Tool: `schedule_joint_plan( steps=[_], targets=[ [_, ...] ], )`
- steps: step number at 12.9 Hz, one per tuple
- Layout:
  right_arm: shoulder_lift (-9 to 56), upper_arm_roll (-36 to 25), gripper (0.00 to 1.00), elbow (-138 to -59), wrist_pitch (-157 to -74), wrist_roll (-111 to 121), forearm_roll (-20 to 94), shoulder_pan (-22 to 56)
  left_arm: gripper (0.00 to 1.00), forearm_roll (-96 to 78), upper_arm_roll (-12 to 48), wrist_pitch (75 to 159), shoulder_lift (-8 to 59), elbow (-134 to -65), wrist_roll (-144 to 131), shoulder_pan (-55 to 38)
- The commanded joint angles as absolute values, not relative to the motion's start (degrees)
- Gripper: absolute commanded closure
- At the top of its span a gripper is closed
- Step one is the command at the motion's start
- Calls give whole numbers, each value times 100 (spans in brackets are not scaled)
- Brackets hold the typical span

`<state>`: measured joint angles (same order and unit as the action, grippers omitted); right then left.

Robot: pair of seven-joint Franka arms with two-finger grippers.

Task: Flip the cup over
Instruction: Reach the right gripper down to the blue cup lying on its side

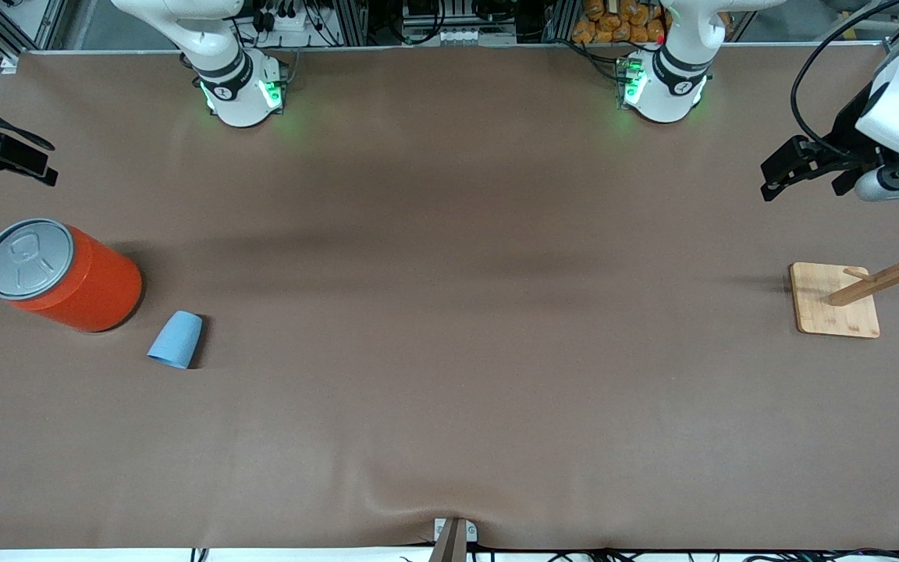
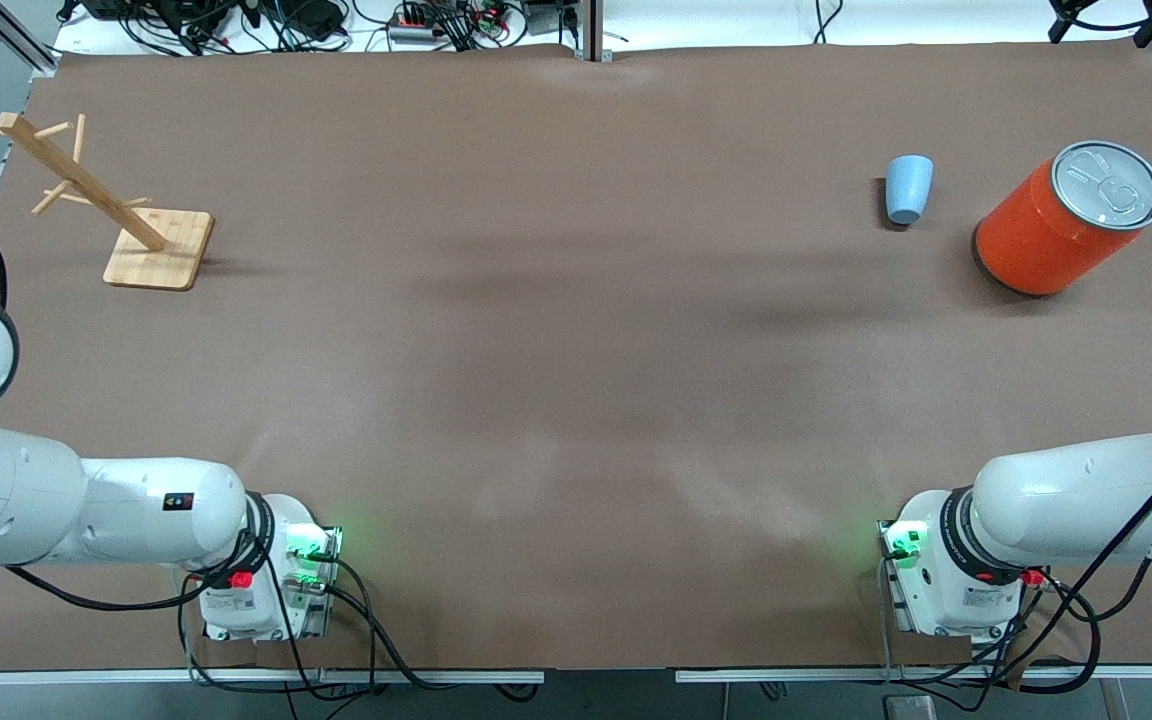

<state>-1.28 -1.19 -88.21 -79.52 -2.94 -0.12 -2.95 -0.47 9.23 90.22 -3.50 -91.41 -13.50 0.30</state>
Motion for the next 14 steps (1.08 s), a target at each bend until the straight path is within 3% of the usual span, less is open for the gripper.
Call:
schedule_joint_plan(
  steps=[1,9,14],
  targets=[
    [166,-123,0,-8806,-8182,-194,-88,-159,0,-9,940,8842,-255,-8965,-908,79],
    [1721,-123,0,-9377,-9964,228,-88,35,0,-9,949,8912,-18,-8965,-580,53],
    [2047,-123,0,-10465,-11607,264,-88,0,0,-35,940,9018,79,-8974,-554,412]
  ],
)
